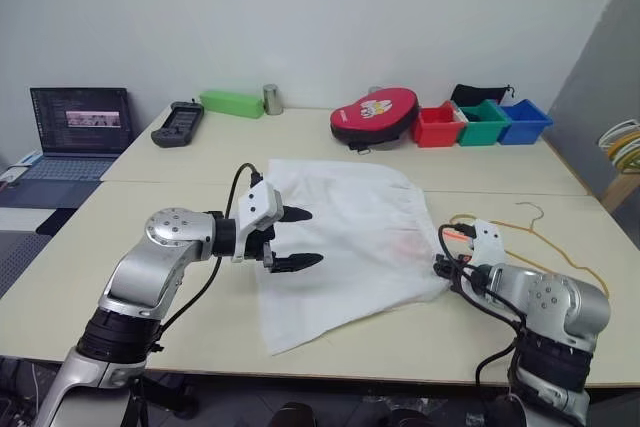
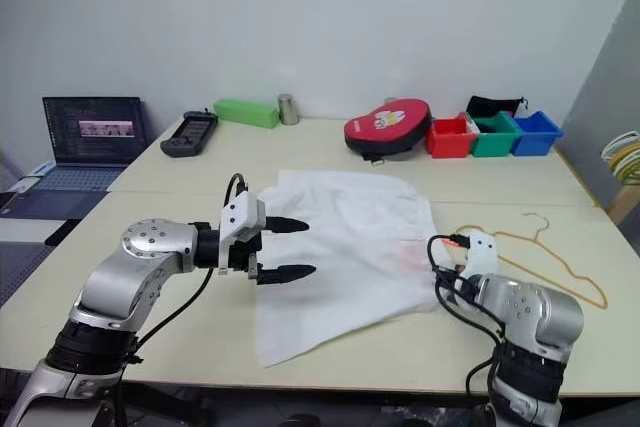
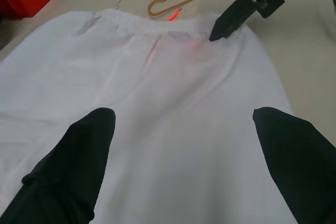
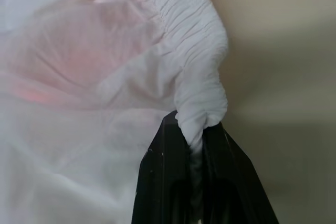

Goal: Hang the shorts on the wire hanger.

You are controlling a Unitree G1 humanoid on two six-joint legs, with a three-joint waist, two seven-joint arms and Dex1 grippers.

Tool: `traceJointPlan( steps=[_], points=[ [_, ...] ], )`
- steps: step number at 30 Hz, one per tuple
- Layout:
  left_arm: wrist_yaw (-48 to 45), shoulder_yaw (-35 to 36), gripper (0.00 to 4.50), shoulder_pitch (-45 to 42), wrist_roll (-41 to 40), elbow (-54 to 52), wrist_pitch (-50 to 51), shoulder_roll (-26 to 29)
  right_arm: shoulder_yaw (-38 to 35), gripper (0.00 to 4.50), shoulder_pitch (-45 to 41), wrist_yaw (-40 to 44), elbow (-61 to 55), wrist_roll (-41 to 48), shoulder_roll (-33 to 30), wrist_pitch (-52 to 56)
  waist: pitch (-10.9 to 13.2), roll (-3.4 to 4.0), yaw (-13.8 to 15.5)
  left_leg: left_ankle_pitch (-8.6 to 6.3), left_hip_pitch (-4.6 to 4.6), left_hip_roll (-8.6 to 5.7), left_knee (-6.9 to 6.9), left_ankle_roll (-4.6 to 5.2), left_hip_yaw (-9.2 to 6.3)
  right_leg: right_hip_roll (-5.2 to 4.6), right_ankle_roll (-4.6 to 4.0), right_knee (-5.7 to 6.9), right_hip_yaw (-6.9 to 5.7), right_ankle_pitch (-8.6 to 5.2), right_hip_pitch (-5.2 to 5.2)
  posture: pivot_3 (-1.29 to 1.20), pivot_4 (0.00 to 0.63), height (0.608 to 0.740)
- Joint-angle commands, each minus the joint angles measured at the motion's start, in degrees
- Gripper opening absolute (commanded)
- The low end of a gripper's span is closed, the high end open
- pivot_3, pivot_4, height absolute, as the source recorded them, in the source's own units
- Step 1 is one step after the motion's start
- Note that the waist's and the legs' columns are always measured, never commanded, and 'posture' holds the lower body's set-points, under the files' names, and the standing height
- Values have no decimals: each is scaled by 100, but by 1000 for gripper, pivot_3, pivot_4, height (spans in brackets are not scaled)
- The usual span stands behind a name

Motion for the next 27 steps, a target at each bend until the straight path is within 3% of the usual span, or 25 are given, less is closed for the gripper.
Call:
traceJointPlan(
  steps=[1, 8, 9, 11, 14, 18, 20, 23, 24, 27],
  points=[
    [-86, 40, 4500, -135, -42, 8, -179, 42, -6, 31, 501, -852, -634, 1043, 246, 118, -1, 1, -39, 0, 0, -1, 0, 0, 1, 0, 0, 1, 1, 0, 0, 251, 0, 740],
    [-103, 45, 4500, -47, -29, -32, -218, 67, -155, 31, 918, -2735, -666, 3142, 591, 118, 0, 3, -196, 0, 2, 1, -1, 0, 0, 1, 1, 1, 1, -5, 9, 260, 0, 740],
    [-105, 49, 4500, -12, -24, -47, -233, 82, -165, 317, 863, -2962, -567, 3397, 545, 118, 1, 4, -226, 0, 2, 2, -3, 0, 0, 1, 14, 1, 1, -15, 10, 268, 0, 740],
    [-94, 63, 4500, 45, -15, -80, -241, 112, -222, 833, 506, -3112, -182, 3939, 20, 118, 2, 6, -265, 0, 1, 3, -3, 0, 0, 2, 23, 1, 2, -21, 10, 268, 0, 740],
    [-99, 101, 4500, 105, -39, -117, -233, 166, -88, 1531, -39, -2857, 399, 4364, -1277, 118, 16, 27, -289, 1, 1, -4, -2, 0, 18, 0, 24, -4, 13, -21, 10, 276, 0, 740],
    [-93, 150, 4500, 207, -94, -243, -169, 258, 583, 2560, -901, -1574, 877, 4125, -3098, 118, 18, 29, -280, 1, -1, -7, -2, 1, 25, -1, 30, -8, 21, -24, 9, 285, 0, 740],
    [-105, 194, 4500, 297, -168, -373, -73, 326, 1774, 3071, -1147, -61, 599, 3261, -4437, -683, 20, 33, -271, 3, -3, -4, -6, 6, 24, 3, 29, -9, 25, -25, 7, 289, 0, 740],
    [-147, 211, 4500, 482, -156, -501, -90, 440, 2444, 3799, -1387, 1501, 1009, 2845, -5134, -1350, 12, 15, -250, 4, 0, 2, -13, 14, 3, 7, 24, -13, 4, -33, 7, 304, 0, 740],
    [-114, 254, 4500, 544, -206, -599, -17, 467, 2861, 4361, -1418, 2217, 973, 2410, -5426, -1945, 14, 8, -248, 2, -4, 7, -12, 17, -3, 10, 20, -11, -1, -35, 10, 319, 0, 740],
    [3, 425, 4500, 766, -527, -1031, 399, 503, 3873, 4436, -1364, 4099, 815, 810, -6145, -4172, 33, 23, -136, 1, -3, 3, -3, 20, 0, 5, 20, -8, 2, -34, 8, 325, 0, 740]
  ],
)
